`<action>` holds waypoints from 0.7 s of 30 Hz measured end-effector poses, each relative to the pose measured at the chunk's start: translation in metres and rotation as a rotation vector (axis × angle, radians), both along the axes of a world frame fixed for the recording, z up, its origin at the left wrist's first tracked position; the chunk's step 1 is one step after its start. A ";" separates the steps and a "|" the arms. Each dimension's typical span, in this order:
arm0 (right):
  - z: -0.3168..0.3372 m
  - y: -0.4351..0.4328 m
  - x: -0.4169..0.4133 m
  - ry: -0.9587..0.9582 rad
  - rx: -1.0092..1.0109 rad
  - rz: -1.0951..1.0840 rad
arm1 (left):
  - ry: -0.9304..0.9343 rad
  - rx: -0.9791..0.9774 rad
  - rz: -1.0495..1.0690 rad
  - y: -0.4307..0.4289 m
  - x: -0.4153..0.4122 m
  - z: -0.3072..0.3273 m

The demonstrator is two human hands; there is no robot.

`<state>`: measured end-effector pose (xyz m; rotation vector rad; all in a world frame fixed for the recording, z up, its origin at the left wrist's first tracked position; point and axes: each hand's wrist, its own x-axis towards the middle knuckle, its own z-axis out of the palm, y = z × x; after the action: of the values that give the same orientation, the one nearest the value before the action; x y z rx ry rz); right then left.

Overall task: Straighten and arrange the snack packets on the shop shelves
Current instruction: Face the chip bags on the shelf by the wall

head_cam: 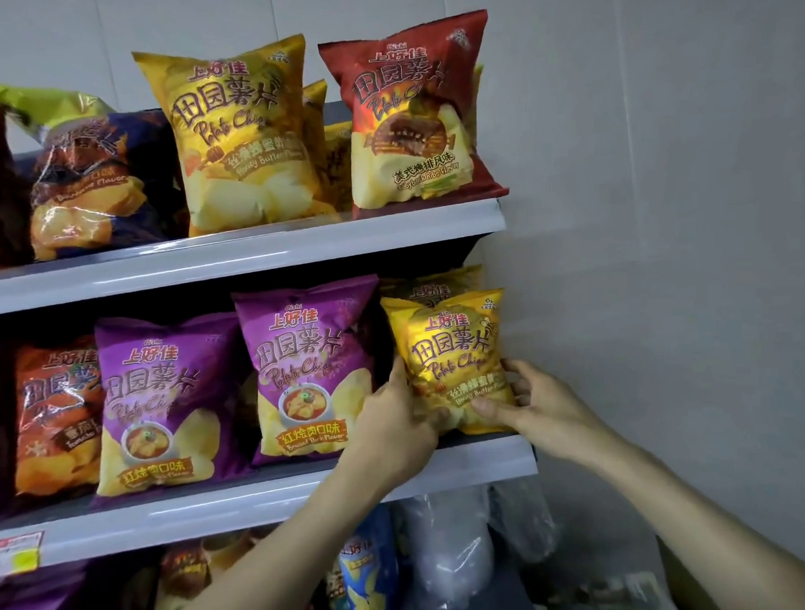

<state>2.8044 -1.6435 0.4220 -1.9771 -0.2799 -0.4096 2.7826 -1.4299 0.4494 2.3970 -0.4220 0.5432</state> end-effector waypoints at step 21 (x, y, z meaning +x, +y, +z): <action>0.010 0.107 -0.119 -0.391 -0.851 -0.359 | -0.138 0.422 0.176 0.104 -0.073 -0.011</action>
<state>2.6859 -1.5363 0.4319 -2.7850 -0.3862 -1.0445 2.7093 -1.3255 0.4381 2.8302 -0.4200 0.7646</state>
